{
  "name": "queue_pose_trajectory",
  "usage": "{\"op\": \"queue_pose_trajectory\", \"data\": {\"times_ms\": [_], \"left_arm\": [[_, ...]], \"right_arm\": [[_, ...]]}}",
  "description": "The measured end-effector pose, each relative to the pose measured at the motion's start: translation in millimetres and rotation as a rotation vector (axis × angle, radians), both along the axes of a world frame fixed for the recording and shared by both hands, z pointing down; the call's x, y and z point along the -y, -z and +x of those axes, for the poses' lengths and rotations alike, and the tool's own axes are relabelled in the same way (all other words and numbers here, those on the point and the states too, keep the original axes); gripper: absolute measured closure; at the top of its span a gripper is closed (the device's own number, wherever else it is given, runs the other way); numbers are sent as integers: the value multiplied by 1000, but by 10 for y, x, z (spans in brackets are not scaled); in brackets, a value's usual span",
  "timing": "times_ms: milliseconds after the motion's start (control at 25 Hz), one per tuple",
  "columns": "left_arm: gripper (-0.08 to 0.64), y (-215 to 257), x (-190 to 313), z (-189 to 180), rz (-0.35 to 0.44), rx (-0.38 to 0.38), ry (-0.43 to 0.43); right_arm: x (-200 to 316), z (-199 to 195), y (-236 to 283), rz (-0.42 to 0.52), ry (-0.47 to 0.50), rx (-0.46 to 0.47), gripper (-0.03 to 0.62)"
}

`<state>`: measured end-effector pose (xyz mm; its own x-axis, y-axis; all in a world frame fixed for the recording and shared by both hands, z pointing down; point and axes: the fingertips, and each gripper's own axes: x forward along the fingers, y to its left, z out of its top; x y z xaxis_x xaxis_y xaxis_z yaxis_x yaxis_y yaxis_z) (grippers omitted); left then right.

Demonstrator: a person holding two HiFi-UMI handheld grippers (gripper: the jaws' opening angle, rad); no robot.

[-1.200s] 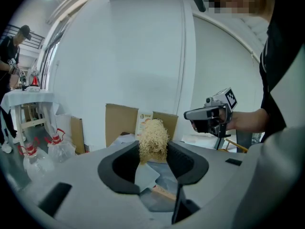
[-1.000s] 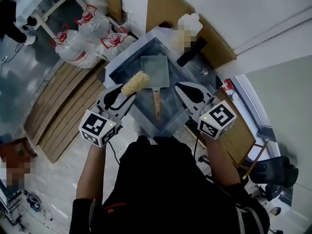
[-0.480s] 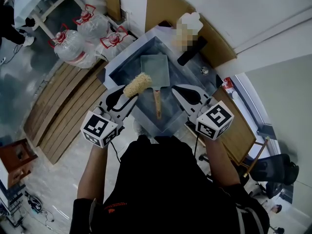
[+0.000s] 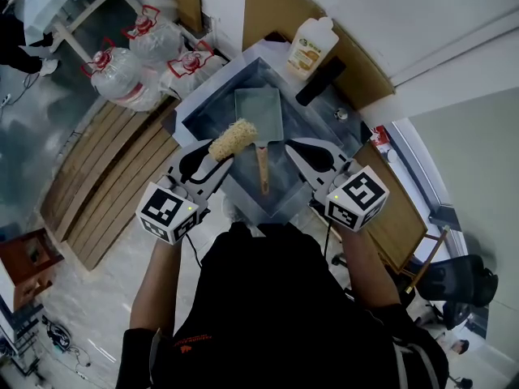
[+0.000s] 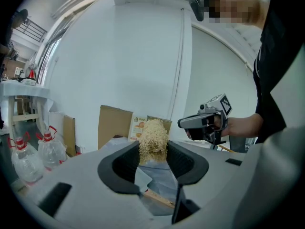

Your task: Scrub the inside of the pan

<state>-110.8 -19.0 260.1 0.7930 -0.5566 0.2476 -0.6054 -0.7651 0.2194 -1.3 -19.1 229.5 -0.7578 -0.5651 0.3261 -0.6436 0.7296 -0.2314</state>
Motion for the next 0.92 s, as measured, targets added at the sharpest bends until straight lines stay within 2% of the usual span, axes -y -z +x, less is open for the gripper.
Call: {"op": "queue_pose_trajectory", "data": {"times_ms": [920], "left_arm": [[380, -16, 24, -8, -4, 1, -8]], "right_arm": [[19, -21, -10, -2, 13, 0, 591]]}}
